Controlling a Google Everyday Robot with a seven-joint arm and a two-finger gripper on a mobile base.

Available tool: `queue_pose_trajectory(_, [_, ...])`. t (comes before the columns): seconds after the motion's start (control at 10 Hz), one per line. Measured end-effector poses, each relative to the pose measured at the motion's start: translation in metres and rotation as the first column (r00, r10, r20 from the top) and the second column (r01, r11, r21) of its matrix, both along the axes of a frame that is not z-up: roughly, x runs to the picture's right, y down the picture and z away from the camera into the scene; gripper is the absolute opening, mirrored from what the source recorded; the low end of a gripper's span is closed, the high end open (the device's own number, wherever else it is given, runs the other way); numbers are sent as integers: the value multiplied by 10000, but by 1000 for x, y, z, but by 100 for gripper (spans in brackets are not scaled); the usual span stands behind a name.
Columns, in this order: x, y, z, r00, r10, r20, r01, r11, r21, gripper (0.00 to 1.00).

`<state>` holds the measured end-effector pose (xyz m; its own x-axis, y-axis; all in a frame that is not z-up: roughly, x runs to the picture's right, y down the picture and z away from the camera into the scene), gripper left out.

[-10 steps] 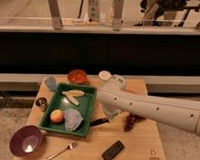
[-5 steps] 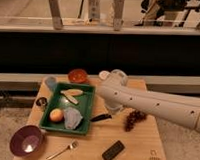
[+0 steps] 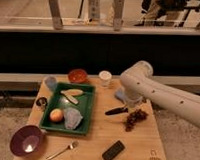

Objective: Wipe tray with brush

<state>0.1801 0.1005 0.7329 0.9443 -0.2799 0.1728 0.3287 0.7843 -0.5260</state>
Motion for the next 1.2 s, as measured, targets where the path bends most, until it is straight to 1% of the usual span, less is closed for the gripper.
queue_pose_trajectory(0.1, [1,-4,-2,9961,367,800,-364,9993,-60,0])
queue_pose_trajectory(0.2, [-12,-12,-6,9617,1095,2513,-1051,9940,-307,0])
queue_pose_trajectory(0.3, [-33,-14,-8,9303,1281,3438,-1183,9918,-492,0])
queue_pose_trajectory(0.4, [-48,-15,-10,9146,1280,3835,-1151,9918,-564,0])
queue_pose_trajectory(0.5, [-76,-17,-12,8872,1250,4440,-1080,9921,-636,0])
queue_pose_trajectory(0.6, [-104,-18,-13,8623,1115,4941,-892,9937,-685,0])
queue_pose_trajectory(0.8, [-149,-20,-15,8201,881,5654,-560,9957,-739,0])
queue_pose_trajectory(0.9, [-181,-18,-13,7929,650,6059,-218,9967,-783,0])
queue_pose_trajectory(1.0, [-202,-17,-12,7738,510,6314,7,9967,-814,0])
queue_pose_trajectory(1.1, [-226,-15,-11,7455,412,6652,258,9955,-907,0])
queue_pose_trajectory(1.2, [-259,-14,-11,6959,443,7168,541,9920,-1138,0])
